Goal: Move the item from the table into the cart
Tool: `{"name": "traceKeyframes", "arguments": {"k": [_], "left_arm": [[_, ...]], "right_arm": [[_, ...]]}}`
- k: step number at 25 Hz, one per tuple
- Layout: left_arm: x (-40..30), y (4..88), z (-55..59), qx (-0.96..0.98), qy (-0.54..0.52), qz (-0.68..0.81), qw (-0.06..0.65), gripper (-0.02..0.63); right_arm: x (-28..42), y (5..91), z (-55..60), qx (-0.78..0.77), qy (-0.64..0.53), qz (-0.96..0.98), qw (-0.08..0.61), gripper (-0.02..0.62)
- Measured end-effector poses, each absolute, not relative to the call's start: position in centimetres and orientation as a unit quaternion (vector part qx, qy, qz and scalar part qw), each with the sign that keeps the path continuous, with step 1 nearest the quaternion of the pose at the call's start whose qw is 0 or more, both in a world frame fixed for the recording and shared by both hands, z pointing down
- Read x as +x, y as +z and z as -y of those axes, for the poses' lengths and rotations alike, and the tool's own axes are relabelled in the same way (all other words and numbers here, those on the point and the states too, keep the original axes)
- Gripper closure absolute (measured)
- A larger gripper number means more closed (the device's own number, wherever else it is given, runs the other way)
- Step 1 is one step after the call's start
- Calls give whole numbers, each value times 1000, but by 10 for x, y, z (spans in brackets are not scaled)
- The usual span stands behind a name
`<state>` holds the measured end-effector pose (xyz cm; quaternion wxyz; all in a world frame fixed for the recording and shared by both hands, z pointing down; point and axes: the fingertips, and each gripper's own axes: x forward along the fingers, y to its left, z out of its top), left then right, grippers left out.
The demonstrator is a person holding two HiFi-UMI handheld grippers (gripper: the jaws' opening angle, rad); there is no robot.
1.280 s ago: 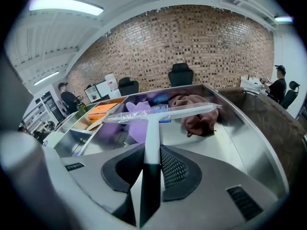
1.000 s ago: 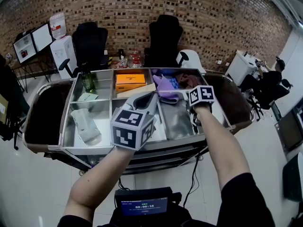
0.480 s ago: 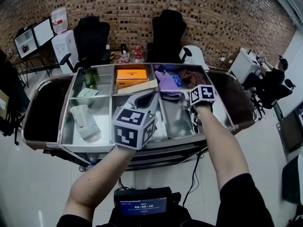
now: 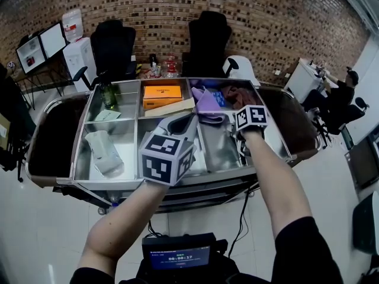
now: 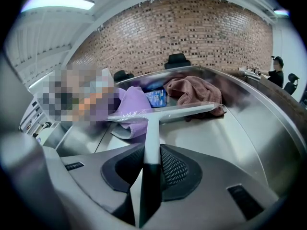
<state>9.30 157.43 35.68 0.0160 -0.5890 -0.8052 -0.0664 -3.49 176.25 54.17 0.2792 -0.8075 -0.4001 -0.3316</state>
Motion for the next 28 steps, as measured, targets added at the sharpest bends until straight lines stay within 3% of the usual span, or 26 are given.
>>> {"name": "traceKeyframes", "arguments": {"k": [3, 10, 22, 25, 28], "left_arm": [[93, 357, -1575, -591, -66, 804, 20, 606], [84, 345, -1562, -588, -53, 807, 21, 606], [84, 318, -1500, -585, -20, 810, -11, 606], [93, 316, -1485, -592, -10, 805, -31, 606], [101, 323, -1471, -604, -3, 796, -35, 606]], "right_arm": [[-36, 535, -1764, -809, -314, 407, 283, 425], [-56, 485, -1760, -825, -247, 426, 277, 425], [-61, 317, -1622, -936, -59, 314, 148, 425], [-71, 297, -1583, -948, 0, 280, 149, 425], [-86, 291, -1556, -952, 31, 288, 101, 425]]}}
